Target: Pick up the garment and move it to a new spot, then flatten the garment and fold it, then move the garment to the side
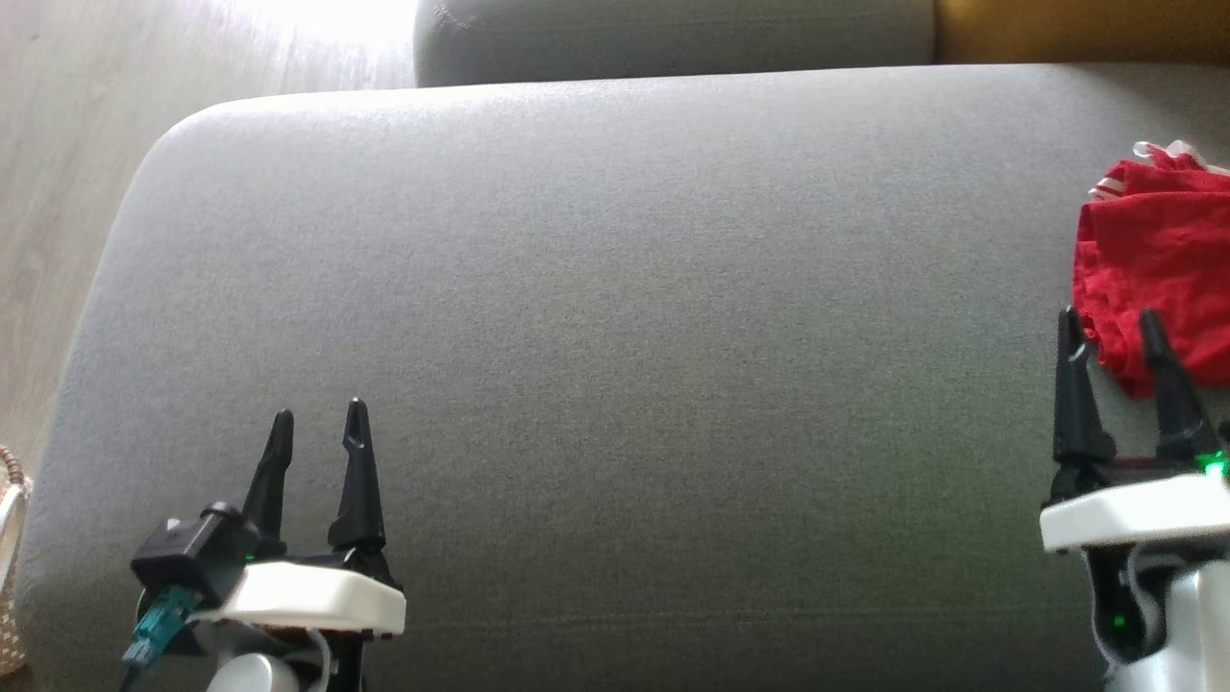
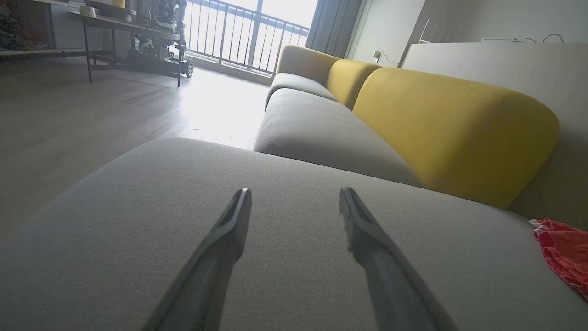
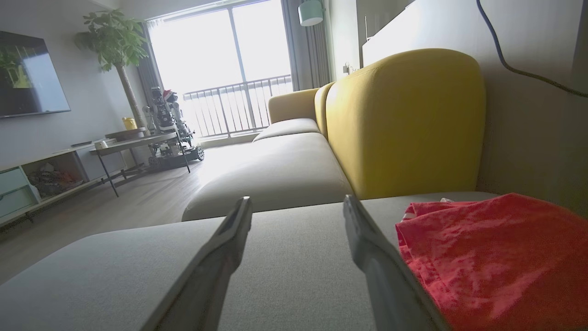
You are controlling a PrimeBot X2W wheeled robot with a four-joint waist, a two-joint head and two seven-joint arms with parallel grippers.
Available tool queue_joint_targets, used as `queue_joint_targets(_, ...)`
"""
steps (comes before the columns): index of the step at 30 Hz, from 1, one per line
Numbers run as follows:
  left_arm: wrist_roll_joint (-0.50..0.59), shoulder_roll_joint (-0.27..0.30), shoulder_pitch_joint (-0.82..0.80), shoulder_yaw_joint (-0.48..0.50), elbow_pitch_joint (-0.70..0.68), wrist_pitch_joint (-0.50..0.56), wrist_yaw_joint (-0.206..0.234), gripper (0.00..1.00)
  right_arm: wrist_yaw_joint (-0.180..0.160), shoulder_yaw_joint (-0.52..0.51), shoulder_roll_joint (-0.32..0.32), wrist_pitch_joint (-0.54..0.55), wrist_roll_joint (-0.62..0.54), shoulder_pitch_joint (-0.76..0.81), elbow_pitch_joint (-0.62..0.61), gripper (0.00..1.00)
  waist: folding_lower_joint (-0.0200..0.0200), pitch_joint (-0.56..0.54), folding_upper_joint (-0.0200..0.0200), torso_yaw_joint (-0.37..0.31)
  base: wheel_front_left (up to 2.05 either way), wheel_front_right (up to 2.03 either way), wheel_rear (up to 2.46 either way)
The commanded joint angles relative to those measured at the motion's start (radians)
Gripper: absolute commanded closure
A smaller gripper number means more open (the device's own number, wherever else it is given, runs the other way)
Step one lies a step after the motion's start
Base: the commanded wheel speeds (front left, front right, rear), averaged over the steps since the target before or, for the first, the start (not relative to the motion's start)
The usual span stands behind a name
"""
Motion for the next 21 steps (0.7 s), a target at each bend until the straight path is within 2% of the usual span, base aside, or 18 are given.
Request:
queue_joint_targets(1,0.007,0.001,-0.035,0.027,-0.029,-0.005,0.002,0.00,0.000,0.036,-0.001,-0.009,-0.001,-0.007,-0.045,0.00,0.0001,0.000,-0.0001,-0.003,0.00,0.00,0.00)
queue_joint_targets(5,0.030,0.001,-0.043,0.020,-0.014,-0.005,-0.006,0.00,0.000,0.061,-0.001,-0.009,-0.008,0.018,-0.064,0.00,0.0001,0.005,-0.0001,-0.004,0.00,0.00,0.00)
queue_joint_targets(15,0.026,0.001,-0.042,0.034,0.009,-0.005,0.012,0.00,0.000,0.108,-0.001,-0.009,-0.009,0.028,-0.087,0.00,0.0001,0.002,-0.0001,-0.015,0.00,0.00,0.00)
queue_joint_targets(21,0.007,0.001,-0.033,0.051,0.002,-0.005,-0.010,0.00,0.000,0.116,-0.001,-0.009,-0.001,0.024,-0.096,0.00,0.0001,0.006,-0.0001,-0.018,0.00,0.00,0.00)
